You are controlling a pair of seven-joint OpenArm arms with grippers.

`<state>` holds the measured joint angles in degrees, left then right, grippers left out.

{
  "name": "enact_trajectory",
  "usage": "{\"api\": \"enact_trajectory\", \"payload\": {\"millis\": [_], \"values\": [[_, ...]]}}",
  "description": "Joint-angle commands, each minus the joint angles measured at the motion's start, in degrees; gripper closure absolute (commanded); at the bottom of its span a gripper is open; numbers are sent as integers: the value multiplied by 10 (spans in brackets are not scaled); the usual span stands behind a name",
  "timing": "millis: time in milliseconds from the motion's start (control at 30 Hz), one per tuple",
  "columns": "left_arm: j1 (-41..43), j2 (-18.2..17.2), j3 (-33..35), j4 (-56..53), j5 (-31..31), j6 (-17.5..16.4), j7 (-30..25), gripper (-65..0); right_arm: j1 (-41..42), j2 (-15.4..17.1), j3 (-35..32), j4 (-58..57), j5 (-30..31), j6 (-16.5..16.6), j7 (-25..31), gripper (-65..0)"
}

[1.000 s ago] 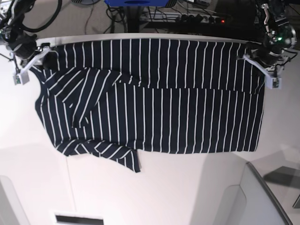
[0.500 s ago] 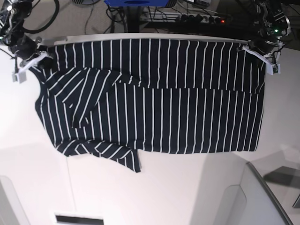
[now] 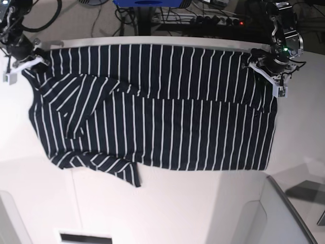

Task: Layout the t-shirt on the table in an organized manner, then fold the t-shirt properly
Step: 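Grasp the shirt's corners with both grippers, then pull the crumpled sleeve fabric with the right gripper toward the shirt's edge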

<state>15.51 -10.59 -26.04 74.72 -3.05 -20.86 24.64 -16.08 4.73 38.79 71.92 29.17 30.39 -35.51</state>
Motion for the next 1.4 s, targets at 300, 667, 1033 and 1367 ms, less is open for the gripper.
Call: {"api": "enact_trajectory", "payload": {"millis": [300,667,1033,1367], "values": [[28,-4,-5,5,4,0,16,0,-2,8,12,7,-15,-13,-4,-6],[55,-1,-85,81,4,0,17,0,-6,8,7,54,-15,-7,-7,-6],[55,3,-85,219,-2,0,84,0,-23,1,-147,197,-14,14,-8,-6],[61,44,-79,213,4,0,84,0,40,0,-181,54,-15,12,-7,-6]]}}
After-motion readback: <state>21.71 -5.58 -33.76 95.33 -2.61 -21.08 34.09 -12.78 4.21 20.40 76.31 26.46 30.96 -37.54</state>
